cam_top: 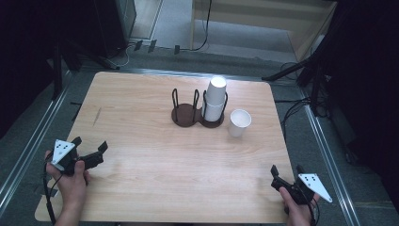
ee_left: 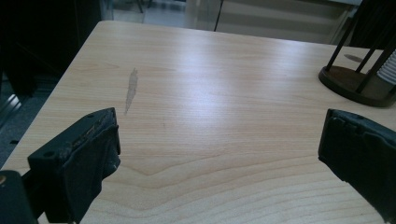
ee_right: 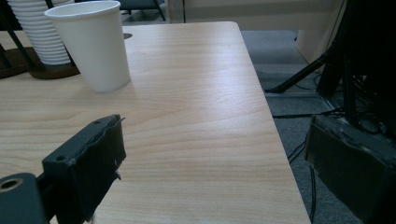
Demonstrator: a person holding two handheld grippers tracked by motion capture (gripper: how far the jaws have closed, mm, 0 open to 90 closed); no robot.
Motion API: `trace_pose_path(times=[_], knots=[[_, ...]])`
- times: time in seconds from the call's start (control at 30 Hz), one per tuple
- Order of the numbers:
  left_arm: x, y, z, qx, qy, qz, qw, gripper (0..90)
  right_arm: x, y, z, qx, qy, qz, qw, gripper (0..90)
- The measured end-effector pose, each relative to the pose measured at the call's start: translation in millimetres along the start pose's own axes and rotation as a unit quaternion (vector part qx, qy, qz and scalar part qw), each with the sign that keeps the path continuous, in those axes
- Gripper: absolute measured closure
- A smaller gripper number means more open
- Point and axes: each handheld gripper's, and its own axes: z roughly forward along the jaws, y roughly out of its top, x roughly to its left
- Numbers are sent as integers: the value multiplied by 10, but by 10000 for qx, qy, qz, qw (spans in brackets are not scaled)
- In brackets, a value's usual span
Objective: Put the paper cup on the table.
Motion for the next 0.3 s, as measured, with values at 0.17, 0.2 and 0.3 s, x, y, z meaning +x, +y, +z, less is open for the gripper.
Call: trace_pose_path(times=[0.17, 0.2, 0.3], knots=[[25, 1, -21, -86, -88, -94, 9999, 0, 6, -5, -12, -60, -48, -3, 10000, 54], [34, 2, -18, -94, -103, -156, 9998, 0, 1, -9, -20, -126, -78, 28, 9999, 54], [47, 3, -13, -96, -148, -223, 9996, 0, -9, -10, -28, -146, -42, 65, 9999, 54]])
